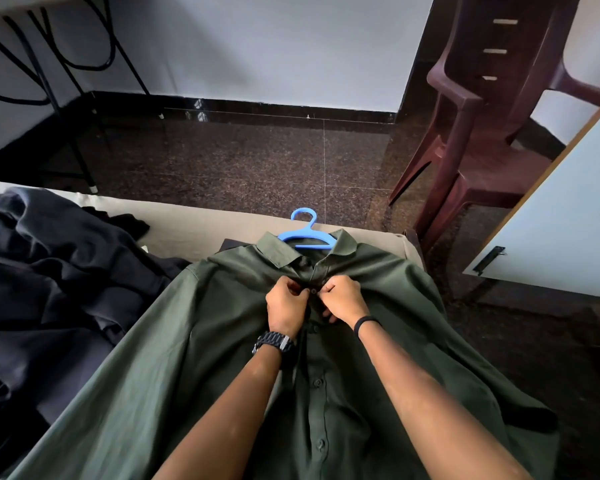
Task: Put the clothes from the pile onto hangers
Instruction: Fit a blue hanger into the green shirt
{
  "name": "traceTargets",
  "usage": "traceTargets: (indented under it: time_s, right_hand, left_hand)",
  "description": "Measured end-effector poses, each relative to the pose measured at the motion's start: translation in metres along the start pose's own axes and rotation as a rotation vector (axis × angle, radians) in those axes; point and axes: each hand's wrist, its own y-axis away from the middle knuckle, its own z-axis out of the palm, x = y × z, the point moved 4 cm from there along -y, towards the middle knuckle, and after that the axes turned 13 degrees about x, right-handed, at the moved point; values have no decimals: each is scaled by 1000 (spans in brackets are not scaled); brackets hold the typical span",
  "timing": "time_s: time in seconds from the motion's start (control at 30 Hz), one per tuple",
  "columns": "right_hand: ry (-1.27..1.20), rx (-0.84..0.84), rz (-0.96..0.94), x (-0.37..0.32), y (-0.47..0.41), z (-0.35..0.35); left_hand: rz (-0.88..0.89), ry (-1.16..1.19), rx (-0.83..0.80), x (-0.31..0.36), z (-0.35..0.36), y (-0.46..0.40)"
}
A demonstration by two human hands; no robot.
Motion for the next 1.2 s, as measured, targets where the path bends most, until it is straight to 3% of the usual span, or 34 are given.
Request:
traceTargets:
  time_s: [0.17,0.4,0.63,0.93,1.2]
  right_hand:
    - [-141,202,-65,-18,-9,-20]
    - [-206,313,59,-38,-32,-23]
    - [-77,300,57,-44,-62,-10]
    - [-242,282,43,-10,-74,8]
    - [-486,122,73,-10,-70,4]
  left_hand:
    - [90,14,44,19,-10,-22]
    - [144,-187,-38,42,6,-50]
    - [235,-428,-98,50,16,-64]
    - [27,-273,-81,37,24,-63]
    - [-42,-190,-112,38,26,-63]
